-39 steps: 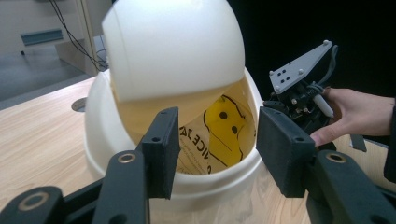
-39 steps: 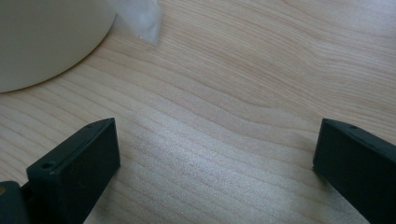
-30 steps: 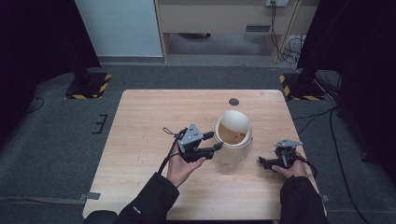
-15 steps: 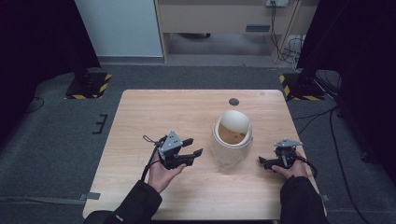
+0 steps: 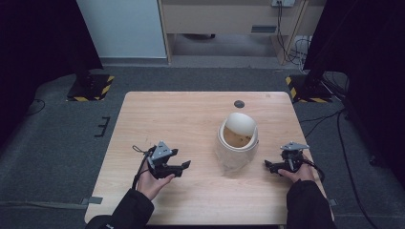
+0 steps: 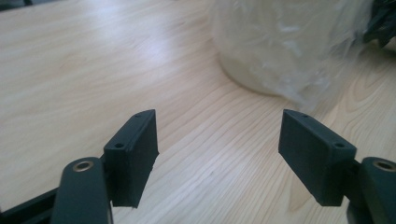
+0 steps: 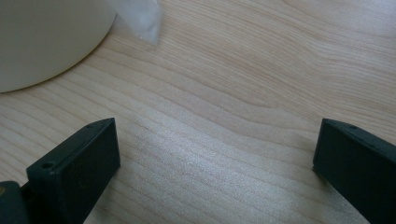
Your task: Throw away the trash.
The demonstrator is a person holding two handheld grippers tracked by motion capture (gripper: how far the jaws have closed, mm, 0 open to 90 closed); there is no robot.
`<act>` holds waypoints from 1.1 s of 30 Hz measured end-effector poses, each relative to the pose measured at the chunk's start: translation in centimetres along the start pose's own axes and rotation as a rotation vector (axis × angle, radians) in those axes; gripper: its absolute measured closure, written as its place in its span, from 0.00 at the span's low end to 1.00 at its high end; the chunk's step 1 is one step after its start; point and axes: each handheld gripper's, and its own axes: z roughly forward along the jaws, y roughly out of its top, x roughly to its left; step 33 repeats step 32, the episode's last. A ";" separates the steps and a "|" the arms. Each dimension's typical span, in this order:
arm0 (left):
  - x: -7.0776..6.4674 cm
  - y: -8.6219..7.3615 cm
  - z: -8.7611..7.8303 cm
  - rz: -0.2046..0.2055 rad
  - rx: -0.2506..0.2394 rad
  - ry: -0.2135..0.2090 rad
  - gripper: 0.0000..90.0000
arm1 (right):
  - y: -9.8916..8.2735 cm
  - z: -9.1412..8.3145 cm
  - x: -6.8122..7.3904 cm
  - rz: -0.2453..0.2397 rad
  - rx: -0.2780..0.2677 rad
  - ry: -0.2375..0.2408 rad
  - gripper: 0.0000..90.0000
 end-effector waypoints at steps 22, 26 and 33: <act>8.3 -5.5 -3.6 -0.193 0.181 0.245 0.15 | 0.0 0.0 0.0 0.000 0.000 0.000 0.01; 8.7 -6.1 -3.5 -0.199 0.225 0.257 0.13 | 0.0 0.0 0.0 0.000 0.000 0.000 0.01; 8.6 -6.4 -2.9 -0.180 0.267 0.250 0.11 | 0.0 0.0 0.0 0.000 0.000 0.000 0.01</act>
